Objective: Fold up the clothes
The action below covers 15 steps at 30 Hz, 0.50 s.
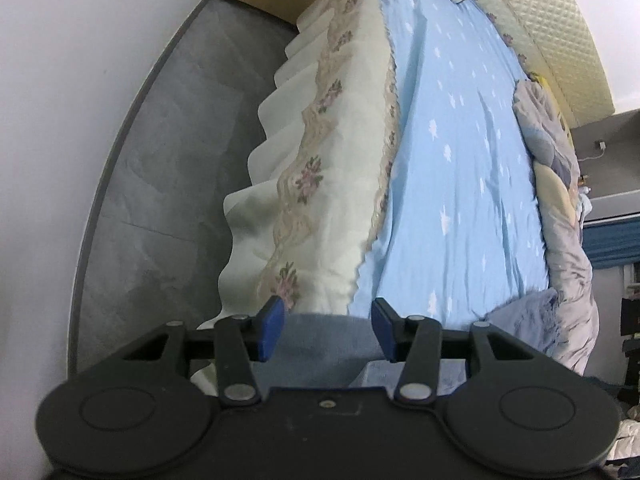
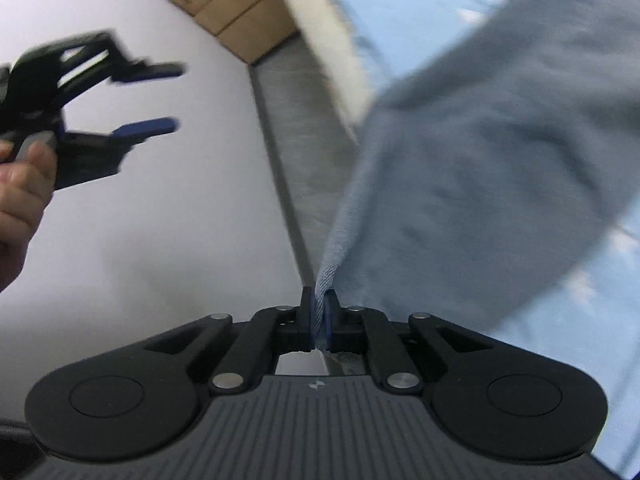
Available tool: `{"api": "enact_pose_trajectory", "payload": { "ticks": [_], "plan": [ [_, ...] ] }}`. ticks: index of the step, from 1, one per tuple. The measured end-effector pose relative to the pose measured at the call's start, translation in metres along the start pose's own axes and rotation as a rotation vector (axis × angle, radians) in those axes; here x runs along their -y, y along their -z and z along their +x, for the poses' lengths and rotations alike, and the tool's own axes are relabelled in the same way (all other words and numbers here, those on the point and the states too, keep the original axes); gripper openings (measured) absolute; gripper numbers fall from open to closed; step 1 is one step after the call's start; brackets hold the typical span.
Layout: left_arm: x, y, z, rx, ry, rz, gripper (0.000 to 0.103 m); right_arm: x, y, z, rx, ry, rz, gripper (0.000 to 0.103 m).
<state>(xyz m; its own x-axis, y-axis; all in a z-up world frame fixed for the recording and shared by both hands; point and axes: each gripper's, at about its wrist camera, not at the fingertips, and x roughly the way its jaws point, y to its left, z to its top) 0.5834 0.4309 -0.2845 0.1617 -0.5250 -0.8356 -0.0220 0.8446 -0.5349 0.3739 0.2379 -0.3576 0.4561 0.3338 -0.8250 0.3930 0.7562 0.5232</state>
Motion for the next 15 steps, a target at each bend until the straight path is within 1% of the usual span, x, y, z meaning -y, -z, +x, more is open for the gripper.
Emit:
{"api": "enact_pose_trajectory", "payload": {
  "ticks": [5, 9, 11, 13, 15],
  "plan": [
    [-0.008, -0.013, -0.011, 0.033, -0.017, -0.013, 0.045, -0.017, -0.018, 0.046, 0.047, -0.046, 0.129, 0.005],
    [-0.014, -0.022, -0.025, 0.08, -0.027, -0.021, 0.045, -0.021, -0.038, 0.07, 0.071, -0.062, 0.164, 0.005],
    [-0.019, -0.023, -0.031, 0.097, -0.032, -0.026, 0.045, -0.03, -0.048, 0.082, 0.057, -0.063, 0.142, 0.005],
    [-0.023, -0.023, -0.036, 0.106, -0.039, -0.031, 0.045, -0.03, -0.055, 0.094, 0.012, -0.064, 0.119, 0.007],
    [-0.026, -0.021, -0.04, 0.11, -0.056, -0.046, 0.045, -0.028, -0.059, 0.098, -0.032, -0.074, 0.106, 0.013]
  ]
}}
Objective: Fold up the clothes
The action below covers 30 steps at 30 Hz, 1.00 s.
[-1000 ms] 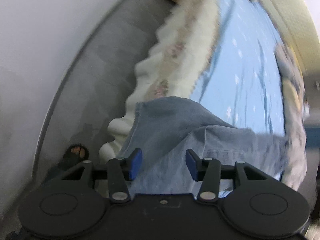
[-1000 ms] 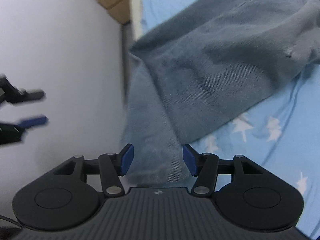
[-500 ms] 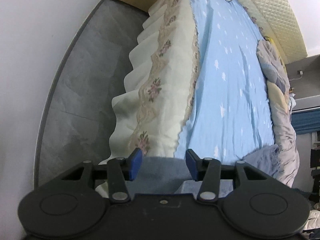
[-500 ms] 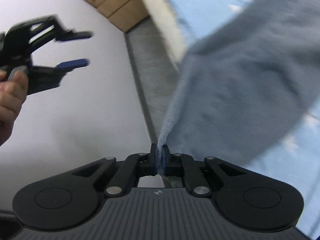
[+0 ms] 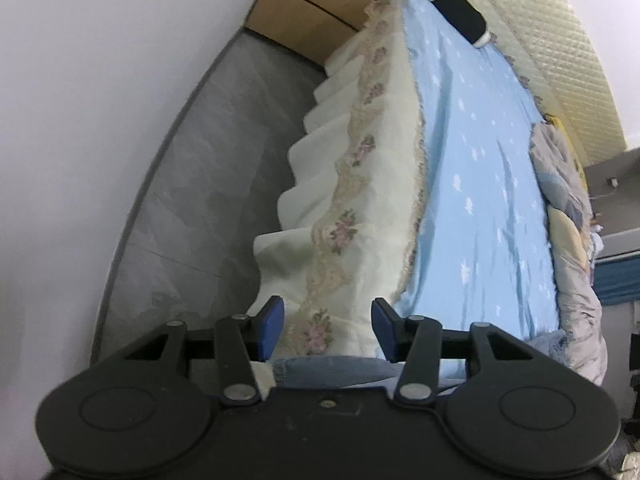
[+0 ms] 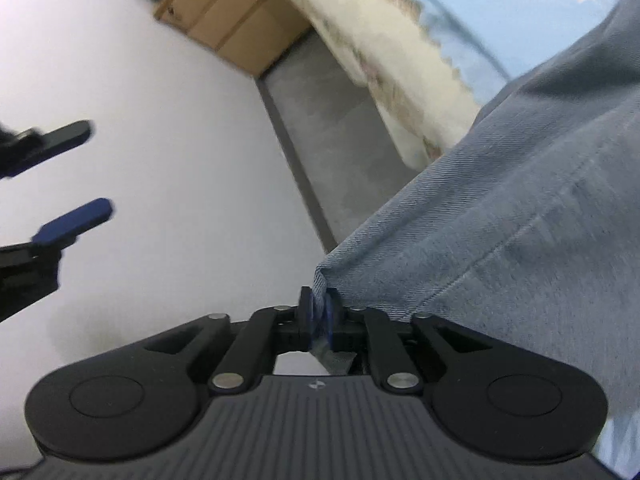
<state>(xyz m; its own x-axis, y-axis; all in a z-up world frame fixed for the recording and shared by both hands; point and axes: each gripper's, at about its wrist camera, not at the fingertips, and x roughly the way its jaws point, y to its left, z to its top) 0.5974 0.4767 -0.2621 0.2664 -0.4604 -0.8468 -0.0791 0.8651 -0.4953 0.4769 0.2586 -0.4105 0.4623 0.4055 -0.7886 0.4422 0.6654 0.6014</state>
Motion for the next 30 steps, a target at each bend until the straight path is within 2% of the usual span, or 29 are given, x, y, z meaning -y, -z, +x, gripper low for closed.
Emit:
{"api": "enact_pose_trajectory", "payload": {
  "ticks": [1, 2, 3, 5, 8, 12, 15, 17, 20, 24, 27, 30],
  "plan": [
    [-0.001, 0.002, -0.002, 0.003, 0.0, -0.012, 0.045, 0.0, -0.001, -0.006, -0.007, -0.004, -0.015, 0.015],
    [-0.002, 0.006, -0.006, 0.008, 0.005, -0.024, 0.045, 0.001, -0.001, -0.018, -0.003, -0.017, -0.032, 0.023],
    [-0.003, 0.009, -0.009, 0.013, 0.01, -0.035, 0.045, 0.003, 0.0, -0.032, 0.005, -0.033, -0.049, 0.04],
    [-0.003, 0.022, -0.016, 0.023, 0.014, -0.067, 0.045, 0.007, 0.002, -0.062, 0.024, -0.069, -0.079, 0.052],
    [-0.003, 0.052, -0.024, 0.048, 0.044, -0.14, 0.046, 0.029, 0.01, -0.118, 0.052, -0.099, -0.121, 0.051],
    [-0.003, 0.117, -0.029, 0.091, 0.068, -0.241, 0.046, 0.069, 0.027, -0.188, 0.09, -0.066, -0.252, 0.051],
    [0.001, 0.178, -0.035, 0.123, 0.061, -0.329, 0.046, 0.097, 0.044, -0.228, 0.09, 0.005, -0.425, 0.051],
    [0.001, 0.225, -0.036, 0.126, 0.067, -0.426, 0.048, 0.112, 0.056, -0.251, 0.071, 0.075, -0.56, 0.051],
    [0.003, 0.284, -0.036, 0.112, 0.049, -0.539, 0.048, 0.128, 0.069, -0.266, 0.03, 0.129, -0.744, 0.051],
    [-0.003, 0.337, -0.027, 0.11, 0.063, -0.643, 0.059, 0.139, 0.077, -0.271, -0.015, 0.163, -0.895, 0.051],
    [-0.03, 0.367, 0.001, 0.127, 0.111, -0.797, 0.064, 0.145, 0.077, -0.263, -0.031, 0.174, -0.893, 0.051],
    [-0.059, 0.381, 0.041, 0.135, 0.164, -0.965, 0.065, 0.149, 0.073, -0.249, -0.025, 0.204, -0.821, 0.051]
  ]
}}
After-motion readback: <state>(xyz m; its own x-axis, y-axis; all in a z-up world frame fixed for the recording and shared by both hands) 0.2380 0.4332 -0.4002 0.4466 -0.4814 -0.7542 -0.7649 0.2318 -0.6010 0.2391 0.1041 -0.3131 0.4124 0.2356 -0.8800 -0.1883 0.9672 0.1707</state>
